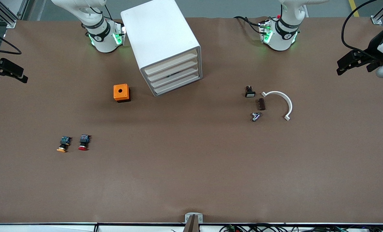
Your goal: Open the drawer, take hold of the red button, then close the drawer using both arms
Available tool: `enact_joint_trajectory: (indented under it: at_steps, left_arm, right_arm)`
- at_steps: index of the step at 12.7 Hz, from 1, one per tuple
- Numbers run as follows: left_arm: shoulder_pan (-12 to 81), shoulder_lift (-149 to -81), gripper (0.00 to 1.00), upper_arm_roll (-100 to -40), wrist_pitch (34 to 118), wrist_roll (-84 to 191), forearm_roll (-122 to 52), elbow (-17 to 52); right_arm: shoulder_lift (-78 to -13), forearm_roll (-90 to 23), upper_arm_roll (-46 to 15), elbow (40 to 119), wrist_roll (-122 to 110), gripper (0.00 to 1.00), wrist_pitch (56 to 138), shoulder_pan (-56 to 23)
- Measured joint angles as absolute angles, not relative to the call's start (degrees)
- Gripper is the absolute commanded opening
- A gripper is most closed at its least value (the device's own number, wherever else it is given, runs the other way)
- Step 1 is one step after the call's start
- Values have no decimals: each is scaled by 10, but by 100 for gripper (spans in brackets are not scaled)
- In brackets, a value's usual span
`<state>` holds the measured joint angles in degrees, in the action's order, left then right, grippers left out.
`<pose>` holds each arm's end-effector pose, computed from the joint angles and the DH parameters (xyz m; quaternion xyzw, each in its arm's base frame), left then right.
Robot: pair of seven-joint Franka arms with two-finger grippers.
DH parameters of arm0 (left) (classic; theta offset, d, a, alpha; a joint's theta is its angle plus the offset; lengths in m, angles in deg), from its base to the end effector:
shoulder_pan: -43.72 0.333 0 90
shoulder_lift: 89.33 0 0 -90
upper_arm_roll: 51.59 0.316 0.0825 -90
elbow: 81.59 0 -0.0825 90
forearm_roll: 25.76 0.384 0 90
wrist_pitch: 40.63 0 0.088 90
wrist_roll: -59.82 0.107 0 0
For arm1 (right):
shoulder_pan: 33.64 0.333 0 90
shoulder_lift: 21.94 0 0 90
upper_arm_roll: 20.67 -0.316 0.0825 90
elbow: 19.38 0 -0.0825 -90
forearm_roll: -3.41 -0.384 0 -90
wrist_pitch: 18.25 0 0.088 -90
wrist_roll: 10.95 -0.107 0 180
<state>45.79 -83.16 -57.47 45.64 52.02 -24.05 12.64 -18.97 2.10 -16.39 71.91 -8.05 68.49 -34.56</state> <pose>0.5127 -0.0339 0.6416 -0.9990 -0.0359 0.0138 0.0219 0.5304 -0.0468 0.6371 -0.9996 0.0195 0.0129 0.0143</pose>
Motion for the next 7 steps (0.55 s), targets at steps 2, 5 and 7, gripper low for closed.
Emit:
enact_joint_trajectory:
  at_steps: [2,5,7]
  left_arm:
    - [458,-832,100,-575,457,520,-241,126]
    - [458,-833,100,-574,458,520,-241,123]
    - [458,-837,100,-574,458,520,-241,120]
  right_arm:
    - [-190,21,-164,719,-81,100,685,-345]
    - [-190,21,-164,719,-81,100,685,-345]
    - [-190,21,-164,719,-80,100,685,-345]
